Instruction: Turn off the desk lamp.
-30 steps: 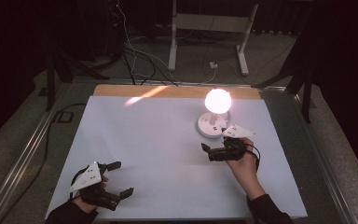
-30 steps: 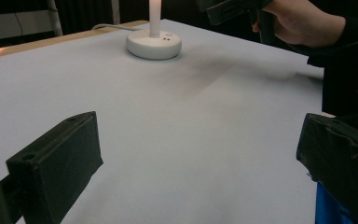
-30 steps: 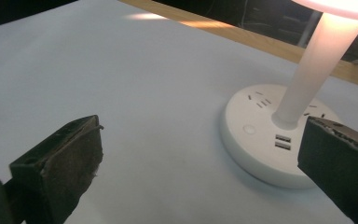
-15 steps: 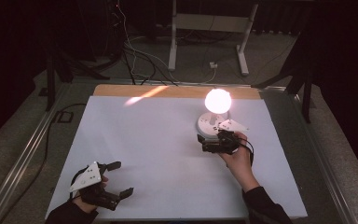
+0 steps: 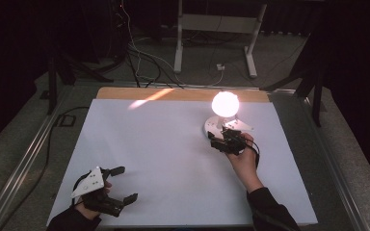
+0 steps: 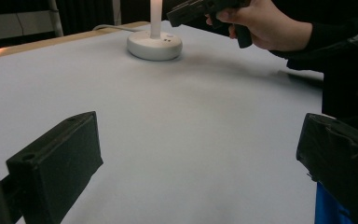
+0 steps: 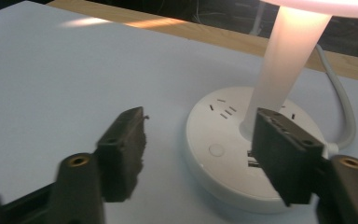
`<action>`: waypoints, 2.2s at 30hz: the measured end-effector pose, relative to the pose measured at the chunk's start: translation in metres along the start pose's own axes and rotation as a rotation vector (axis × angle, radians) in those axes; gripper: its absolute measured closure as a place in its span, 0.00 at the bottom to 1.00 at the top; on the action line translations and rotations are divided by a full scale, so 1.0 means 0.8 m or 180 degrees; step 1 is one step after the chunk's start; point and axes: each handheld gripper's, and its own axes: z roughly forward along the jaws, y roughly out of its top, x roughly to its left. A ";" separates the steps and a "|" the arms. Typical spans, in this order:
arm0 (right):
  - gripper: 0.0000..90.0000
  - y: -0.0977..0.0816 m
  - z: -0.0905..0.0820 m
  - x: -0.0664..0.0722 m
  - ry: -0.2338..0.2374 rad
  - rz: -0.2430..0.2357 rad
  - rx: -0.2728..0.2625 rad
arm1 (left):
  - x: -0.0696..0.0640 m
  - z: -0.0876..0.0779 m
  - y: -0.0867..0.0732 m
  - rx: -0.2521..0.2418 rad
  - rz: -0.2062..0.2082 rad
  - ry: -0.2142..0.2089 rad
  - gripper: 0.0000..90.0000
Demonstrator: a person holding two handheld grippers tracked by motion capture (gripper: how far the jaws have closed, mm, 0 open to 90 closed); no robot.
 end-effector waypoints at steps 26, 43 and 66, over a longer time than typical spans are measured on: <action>1.00 -0.008 0.040 -0.011 -0.0248 0.0053 0.0318 | 0.000 0.000 0.000 -0.0004 -0.0018 -0.0003 0.01; 1.00 -0.010 0.054 -0.005 -0.0308 -0.0057 0.0365 | 0.000 0.000 -0.001 -0.0002 -0.0021 -0.0009 0.01; 1.00 0.008 0.031 -0.005 -0.0296 -0.0035 0.0161 | 0.000 0.000 0.000 -0.0017 -0.0034 -0.0023 0.01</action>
